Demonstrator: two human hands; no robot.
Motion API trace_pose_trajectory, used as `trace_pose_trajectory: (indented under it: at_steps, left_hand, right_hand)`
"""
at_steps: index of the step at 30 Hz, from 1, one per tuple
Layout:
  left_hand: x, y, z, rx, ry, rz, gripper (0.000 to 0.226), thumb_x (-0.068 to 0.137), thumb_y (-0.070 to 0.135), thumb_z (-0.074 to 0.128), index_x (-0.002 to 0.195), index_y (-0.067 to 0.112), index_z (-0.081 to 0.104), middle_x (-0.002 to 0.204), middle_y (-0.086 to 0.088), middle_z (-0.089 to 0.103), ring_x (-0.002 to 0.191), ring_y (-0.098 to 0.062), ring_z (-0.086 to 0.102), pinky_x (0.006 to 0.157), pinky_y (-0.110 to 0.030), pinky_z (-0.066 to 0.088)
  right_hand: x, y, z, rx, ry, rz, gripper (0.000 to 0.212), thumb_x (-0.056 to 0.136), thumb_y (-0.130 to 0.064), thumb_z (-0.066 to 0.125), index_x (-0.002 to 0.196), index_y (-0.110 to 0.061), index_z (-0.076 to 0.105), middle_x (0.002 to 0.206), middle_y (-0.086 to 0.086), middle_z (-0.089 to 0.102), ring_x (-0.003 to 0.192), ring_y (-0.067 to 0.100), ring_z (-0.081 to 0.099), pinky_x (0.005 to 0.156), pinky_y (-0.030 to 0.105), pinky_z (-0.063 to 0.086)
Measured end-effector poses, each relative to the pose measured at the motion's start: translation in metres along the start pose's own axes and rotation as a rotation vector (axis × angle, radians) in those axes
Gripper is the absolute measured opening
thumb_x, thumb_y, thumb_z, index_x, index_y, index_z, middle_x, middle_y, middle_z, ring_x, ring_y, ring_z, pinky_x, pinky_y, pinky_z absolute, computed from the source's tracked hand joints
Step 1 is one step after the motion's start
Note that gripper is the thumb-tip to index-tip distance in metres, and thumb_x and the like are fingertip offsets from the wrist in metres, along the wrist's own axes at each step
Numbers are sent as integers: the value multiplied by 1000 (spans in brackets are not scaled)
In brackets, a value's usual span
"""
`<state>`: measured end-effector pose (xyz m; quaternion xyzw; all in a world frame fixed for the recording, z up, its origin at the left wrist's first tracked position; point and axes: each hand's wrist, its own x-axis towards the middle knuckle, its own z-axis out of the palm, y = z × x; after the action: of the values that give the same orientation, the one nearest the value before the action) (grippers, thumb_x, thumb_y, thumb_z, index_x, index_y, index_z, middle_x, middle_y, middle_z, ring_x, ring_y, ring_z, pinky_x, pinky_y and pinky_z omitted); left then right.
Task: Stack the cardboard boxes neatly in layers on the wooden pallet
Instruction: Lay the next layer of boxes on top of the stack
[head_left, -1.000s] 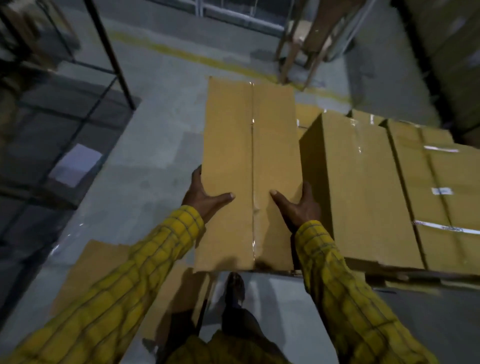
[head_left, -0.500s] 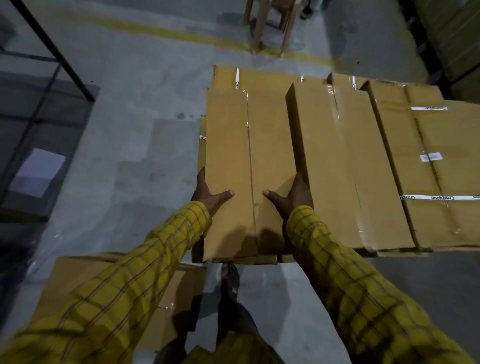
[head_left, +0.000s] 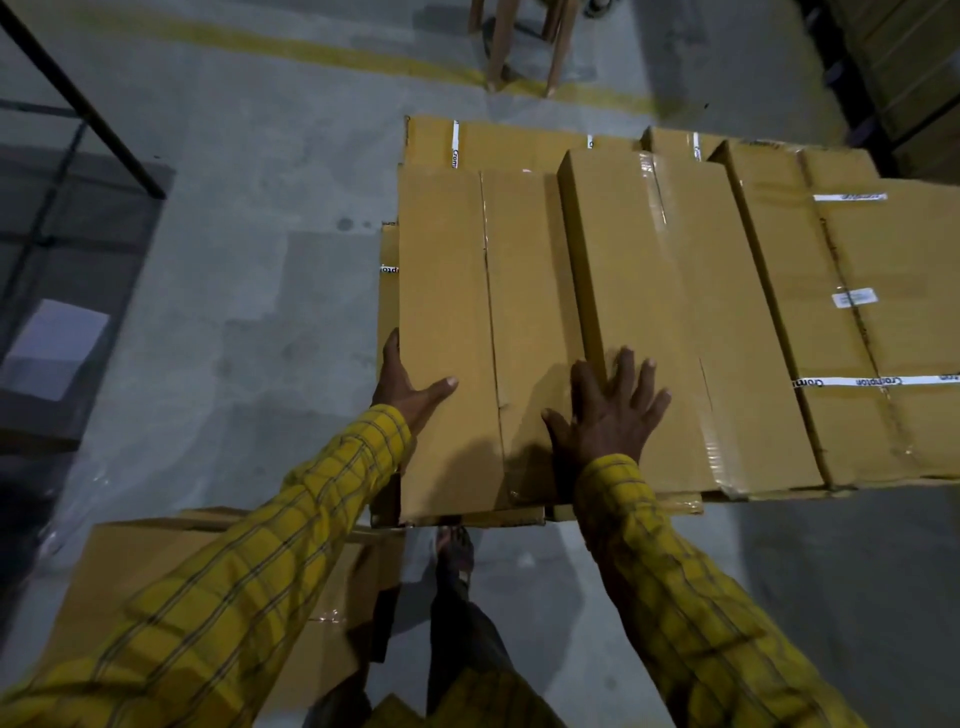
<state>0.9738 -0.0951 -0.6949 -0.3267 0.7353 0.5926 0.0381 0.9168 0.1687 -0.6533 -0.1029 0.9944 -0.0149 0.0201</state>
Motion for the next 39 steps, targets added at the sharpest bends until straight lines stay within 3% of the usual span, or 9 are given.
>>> trace_pose_trajectory:
  at_steps: [6,16,19,21,25,28,35,37,39]
  left_hand:
    - [3,0,5,20,10,14,117,81,28,88,164,18,6,166,-11,28,149,-33,32,121,-45,32]
    - [2,7,-11,128,-133,-11,124,81,37,86,164,15,-4,168,-14,21,153,-33,26,123,-44,27]
    - [-13,5,-35,75,-221,20,127,76,52,87,165,19,2,166,-10,28,150,-30,34,123,-43,30]
    - [-32,-4,-56,56,-201,62,110,88,38,81,165,20,5,169,-8,23,152,-29,30,121,-39,30]
    - [-67,-52,-110,66,26,132,94,96,35,71,165,21,9,172,0,16,156,-19,21,124,-43,28]
    - [-96,-96,-151,23,206,45,89,98,36,68,165,21,11,171,1,16,155,-17,21,124,-35,26]
    - [-159,-225,-229,-307,614,-326,81,100,24,67,163,13,18,171,-8,15,156,-24,20,111,-20,28]
    - [-176,-269,-239,-400,719,-424,80,99,18,67,162,10,19,169,-11,17,154,-25,22,100,-11,28]
    - [-188,-315,-242,-402,773,-519,80,99,19,68,162,9,20,170,-12,16,154,-27,24,107,-16,28]
  right_hand:
    - [0,10,20,-39,-54,-52,82,88,-81,35,156,-36,42,172,18,-8,155,49,-2,120,71,6]
    - [-3,-1,8,-151,-163,-16,84,94,-73,43,164,-35,17,168,20,-22,155,47,-11,119,72,5]
    - [-18,-35,4,-85,-172,-64,85,95,-66,48,165,-30,15,169,22,-15,156,46,-8,120,70,4]
    - [-35,-73,9,43,-155,-193,84,93,-60,53,164,-25,25,171,22,-3,156,48,0,121,70,6]
    - [-71,-167,28,247,-155,-536,76,96,-58,43,161,-20,34,171,20,9,156,48,7,123,67,9]
    - [-92,-236,41,381,-197,-692,77,97,-62,42,159,-17,38,170,19,16,156,46,12,124,63,9]
    - [-125,-338,95,398,-574,-709,81,97,-59,59,164,-31,22,173,5,10,160,29,3,129,48,9]
    - [-133,-356,126,350,-665,-766,86,95,-58,62,164,-27,22,172,8,14,159,33,8,128,49,15]
    - [-141,-372,165,277,-734,-836,88,95,-52,67,164,-22,22,171,12,17,158,38,11,126,52,18]
